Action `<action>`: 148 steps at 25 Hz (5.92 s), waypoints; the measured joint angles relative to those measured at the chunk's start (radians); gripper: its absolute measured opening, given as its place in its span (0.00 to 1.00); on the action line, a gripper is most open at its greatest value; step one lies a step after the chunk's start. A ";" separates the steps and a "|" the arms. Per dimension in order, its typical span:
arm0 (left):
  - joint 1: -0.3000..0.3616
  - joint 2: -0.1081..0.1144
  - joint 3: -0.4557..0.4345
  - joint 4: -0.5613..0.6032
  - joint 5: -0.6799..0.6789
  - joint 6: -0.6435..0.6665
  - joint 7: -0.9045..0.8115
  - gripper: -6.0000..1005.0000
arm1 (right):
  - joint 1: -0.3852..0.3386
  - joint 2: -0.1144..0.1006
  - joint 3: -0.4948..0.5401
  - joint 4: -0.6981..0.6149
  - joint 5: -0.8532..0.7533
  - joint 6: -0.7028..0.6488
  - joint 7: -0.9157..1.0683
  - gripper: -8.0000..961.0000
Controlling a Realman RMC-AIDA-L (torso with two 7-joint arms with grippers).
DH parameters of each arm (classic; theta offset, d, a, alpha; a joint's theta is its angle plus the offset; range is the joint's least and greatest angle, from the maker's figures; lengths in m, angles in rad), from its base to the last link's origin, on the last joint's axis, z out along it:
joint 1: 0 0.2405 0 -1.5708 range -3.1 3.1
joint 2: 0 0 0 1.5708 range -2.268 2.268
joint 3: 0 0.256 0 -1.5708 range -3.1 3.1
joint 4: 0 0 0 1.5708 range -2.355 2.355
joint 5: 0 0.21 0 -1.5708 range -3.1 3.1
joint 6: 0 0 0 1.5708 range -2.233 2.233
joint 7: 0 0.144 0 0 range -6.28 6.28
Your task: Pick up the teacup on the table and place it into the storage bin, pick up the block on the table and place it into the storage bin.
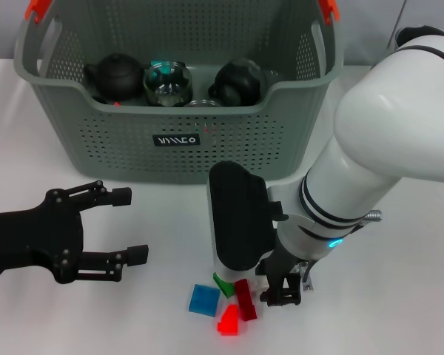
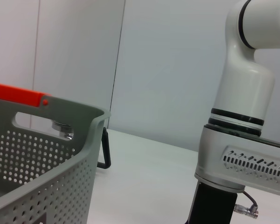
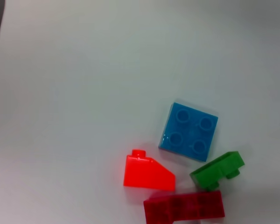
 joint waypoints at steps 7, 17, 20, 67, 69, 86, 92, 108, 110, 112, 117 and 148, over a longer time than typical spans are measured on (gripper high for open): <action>0.001 0.000 0.000 0.000 0.000 0.000 0.001 0.93 | 0.000 -0.001 0.000 0.000 -0.004 0.001 0.001 0.33; 0.008 0.000 -0.001 0.000 0.000 0.003 0.002 0.93 | -0.009 -0.012 0.018 -0.037 -0.007 -0.002 0.003 0.22; 0.008 0.000 -0.004 0.001 0.000 0.009 0.002 0.93 | -0.013 -0.019 0.097 -0.064 -0.008 -0.049 -0.002 0.22; 0.006 0.007 -0.035 0.006 0.018 0.008 0.028 0.93 | 0.177 -0.019 0.748 0.092 -0.043 0.218 -0.064 0.37; 0.005 0.008 -0.035 0.006 0.018 0.009 0.028 0.93 | 0.171 -0.019 0.747 0.087 -0.039 0.234 -0.064 0.40; 0.013 0.003 -0.039 0.006 0.018 0.012 0.027 0.93 | -0.304 -0.025 0.793 -0.439 0.488 -0.120 -0.315 0.90; 0.009 0.005 -0.040 0.006 0.017 0.012 0.025 0.93 | -0.457 -0.024 0.847 -0.425 0.605 -0.162 -0.462 0.98; -0.021 0.012 -0.040 0.003 0.012 0.001 0.007 0.93 | -0.330 -0.021 0.752 -0.403 0.208 -0.496 -0.302 0.97; -0.020 0.012 -0.040 0.003 0.015 -0.001 0.007 0.93 | -0.296 -0.021 0.673 -0.378 0.165 -0.466 -0.272 0.96; -0.020 0.012 -0.040 0.003 0.017 -0.001 0.007 0.93 | -0.258 -0.020 0.607 -0.352 0.133 -0.435 -0.250 0.96; -0.019 0.012 -0.040 0.003 0.017 -0.002 0.007 0.93 | -0.149 -0.019 0.433 -0.243 0.075 -0.341 -0.190 0.96; -0.017 0.011 -0.040 0.000 0.009 -0.002 0.008 0.93 | -0.051 -0.009 0.008 -0.101 0.044 -0.025 -0.100 0.91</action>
